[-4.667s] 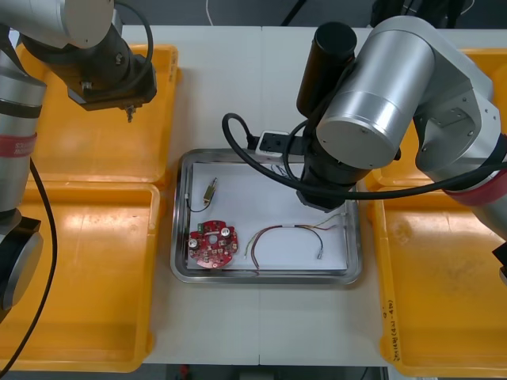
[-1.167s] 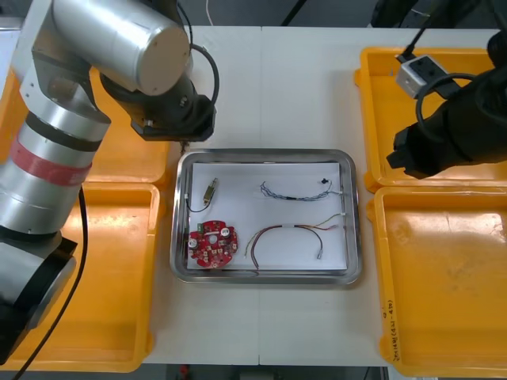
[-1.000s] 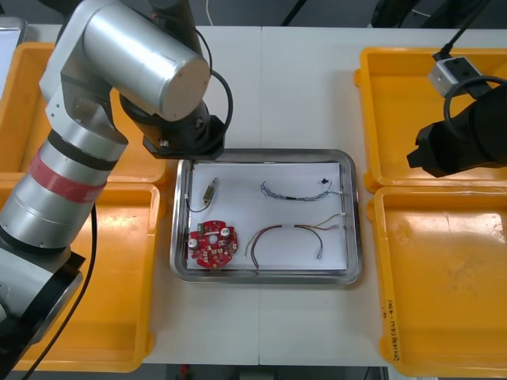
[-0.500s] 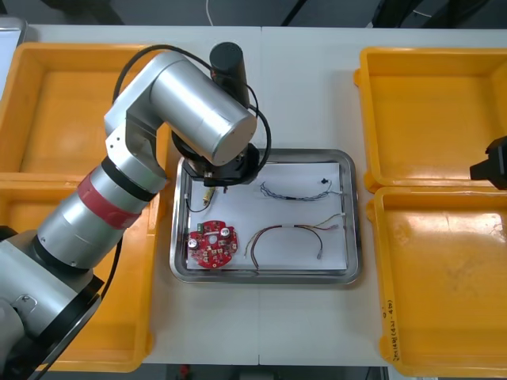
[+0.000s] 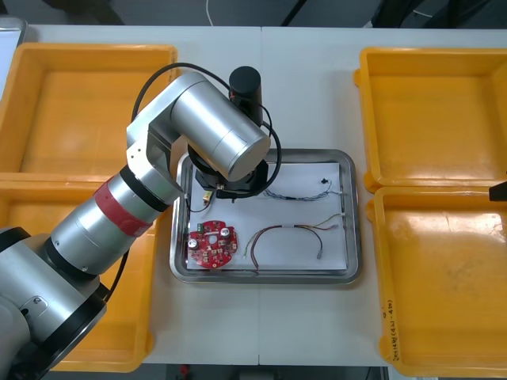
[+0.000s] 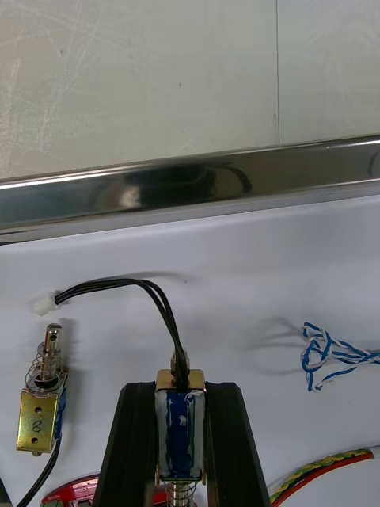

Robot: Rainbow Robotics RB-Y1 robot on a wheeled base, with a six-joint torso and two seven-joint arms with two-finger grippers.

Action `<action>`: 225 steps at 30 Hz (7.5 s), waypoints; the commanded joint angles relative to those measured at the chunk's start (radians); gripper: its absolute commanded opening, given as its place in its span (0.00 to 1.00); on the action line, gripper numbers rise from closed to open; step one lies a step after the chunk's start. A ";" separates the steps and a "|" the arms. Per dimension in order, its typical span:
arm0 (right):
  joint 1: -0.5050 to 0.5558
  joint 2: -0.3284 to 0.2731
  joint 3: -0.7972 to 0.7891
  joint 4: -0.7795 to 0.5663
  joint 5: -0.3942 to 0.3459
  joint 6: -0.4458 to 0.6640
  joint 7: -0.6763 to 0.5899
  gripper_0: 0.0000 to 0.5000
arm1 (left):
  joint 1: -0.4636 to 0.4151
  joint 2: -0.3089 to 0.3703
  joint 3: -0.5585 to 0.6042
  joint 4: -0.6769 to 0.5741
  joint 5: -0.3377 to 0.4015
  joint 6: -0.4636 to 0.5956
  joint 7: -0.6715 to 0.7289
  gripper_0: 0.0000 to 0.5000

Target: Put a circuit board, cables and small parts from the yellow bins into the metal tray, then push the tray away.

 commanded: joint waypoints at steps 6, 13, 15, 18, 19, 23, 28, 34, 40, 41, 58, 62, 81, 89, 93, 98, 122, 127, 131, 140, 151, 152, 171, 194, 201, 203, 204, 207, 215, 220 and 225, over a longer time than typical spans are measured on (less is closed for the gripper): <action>0.041 -0.006 -0.058 -0.049 -0.008 0.003 -0.033 1.00 | 0.023 -0.025 -0.018 -0.010 -0.020 -0.013 0.087 0.26; 0.048 0.002 -0.057 -0.049 0.004 0.003 -0.028 1.00 | 0.023 -0.026 -0.027 -0.008 -0.020 -0.013 0.087 0.79; 0.047 0.002 -0.058 -0.049 0.004 0.003 -0.034 1.00 | 0.023 -0.025 -0.027 -0.010 -0.021 -0.013 0.090 1.00; 0.048 0.002 -0.058 -0.049 0.004 0.003 -0.034 1.00 | 0.023 -0.025 -0.027 -0.010 -0.021 -0.012 0.096 1.00; 0.047 0.002 -0.058 -0.049 0.004 0.003 -0.034 1.00 | 0.023 -0.025 -0.027 -0.010 -0.021 -0.012 0.096 1.00; 0.048 0.002 -0.060 -0.049 0.004 0.003 -0.034 1.00 | 0.023 -0.025 -0.016 -0.027 -0.032 0.008 0.099 1.00; 0.047 0.000 -0.060 -0.050 0.001 0.003 -0.028 1.00 | 0.023 -0.017 0.025 -0.083 -0.033 0.073 0.102 1.00; 0.048 -0.011 -0.058 -0.073 -0.014 0.003 -0.031 1.00 | 0.023 0.020 0.091 -0.165 -0.024 0.163 0.098 1.00; 0.042 -0.015 -0.037 -0.110 -0.042 0.003 -0.017 1.00 | 0.023 0.075 0.180 -0.263 0.011 0.258 0.092 1.00; 0.041 -0.015 -0.026 -0.118 -0.046 0.003 -0.017 1.00 | 0.023 0.089 0.196 -0.283 0.028 0.264 0.088 1.00; -0.133 -0.017 0.232 -0.185 -0.157 0.003 -0.014 1.00 | 0.173 0.310 0.452 -0.652 0.269 0.264 0.026 1.00; -0.199 -0.015 0.319 -0.185 -0.160 0.003 -0.013 1.00 | 0.229 0.364 0.521 -0.714 0.338 0.264 0.009 1.00; -0.489 0.104 0.736 -0.141 -0.131 0.003 0.019 1.00 | 0.452 0.465 0.771 -0.755 0.389 0.264 -0.189 1.00; -0.562 0.138 0.882 -0.076 -0.096 0.003 0.061 1.00 | 0.546 0.495 0.840 -0.755 0.396 0.264 -0.272 1.00; -0.591 0.138 0.963 -0.055 -0.066 0.003 0.118 1.00 | 0.595 0.509 0.860 -0.755 0.398 0.264 -0.286 1.00; -0.607 0.157 1.039 -0.049 0.013 0.003 0.220 1.00 | 0.633 0.525 0.872 -0.766 0.402 0.264 -0.290 1.00; -0.643 0.262 1.359 0.065 0.173 -0.170 0.469 1.00 | 0.709 0.541 0.869 -0.768 0.445 0.264 -0.290 1.00; -0.660 0.269 1.419 0.091 0.184 -0.194 0.470 1.00 | 0.709 0.541 0.867 -0.768 0.453 0.264 -0.292 1.00; -0.665 0.272 1.447 0.115 0.188 -0.230 0.470 1.00 | 0.709 0.541 0.867 -0.768 0.453 0.264 -0.292 1.00; -0.676 0.307 1.480 0.207 0.199 -0.279 0.478 1.00 | 0.709 0.541 0.867 -0.768 0.453 0.264 -0.292 1.00; -0.699 0.315 1.534 0.264 0.213 -0.305 0.473 1.00 | 0.709 0.541 0.867 -0.768 0.453 0.264 -0.292 1.00; -0.700 0.315 1.537 0.264 0.213 -0.306 0.473 1.00 | 0.709 0.541 0.867 -0.768 0.453 0.264 -0.292 1.00; -0.702 0.336 1.606 0.349 0.260 -0.391 0.463 1.00 | 0.709 0.541 0.867 -0.768 0.453 0.264 -0.292 1.00; -0.728 0.331 1.606 0.304 0.254 -0.331 0.457 0.89 | 0.709 0.541 0.867 -0.768 0.453 0.264 -0.292 1.00; -0.728 0.333 1.606 0.304 0.253 -0.329 0.452 0.00 | 0.709 0.541 0.867 -0.768 0.453 0.264 -0.292 1.00; -0.728 0.333 1.606 0.304 0.253 -0.329 0.453 0.00 | 0.709 0.541 0.867 -0.768 0.453 0.264 -0.292 1.00; -0.729 0.331 1.606 0.304 0.253 -0.331 0.452 0.00 | 0.709 0.541 0.867 -0.768 0.453 0.264 -0.292 1.00; -0.736 0.331 1.606 0.304 0.253 -0.331 0.455 0.00 | 0.709 0.541 0.867 -0.768 0.453 0.264 -0.292 1.00; -0.754 0.319 1.606 0.306 0.253 -0.337 0.460 0.00 | 0.709 0.541 0.867 -0.768 0.453 0.264 -0.292 1.00; -0.775 0.304 1.605 0.304 0.253 -0.343 0.458 0.00 | 0.709 0.541 0.867 -0.768 0.453 0.264 -0.292 1.00; -0.805 0.296 1.605 0.318 0.240 -0.343 0.455 0.00 | 0.709 0.541 0.867 -0.768 0.453 0.264 -0.292 1.00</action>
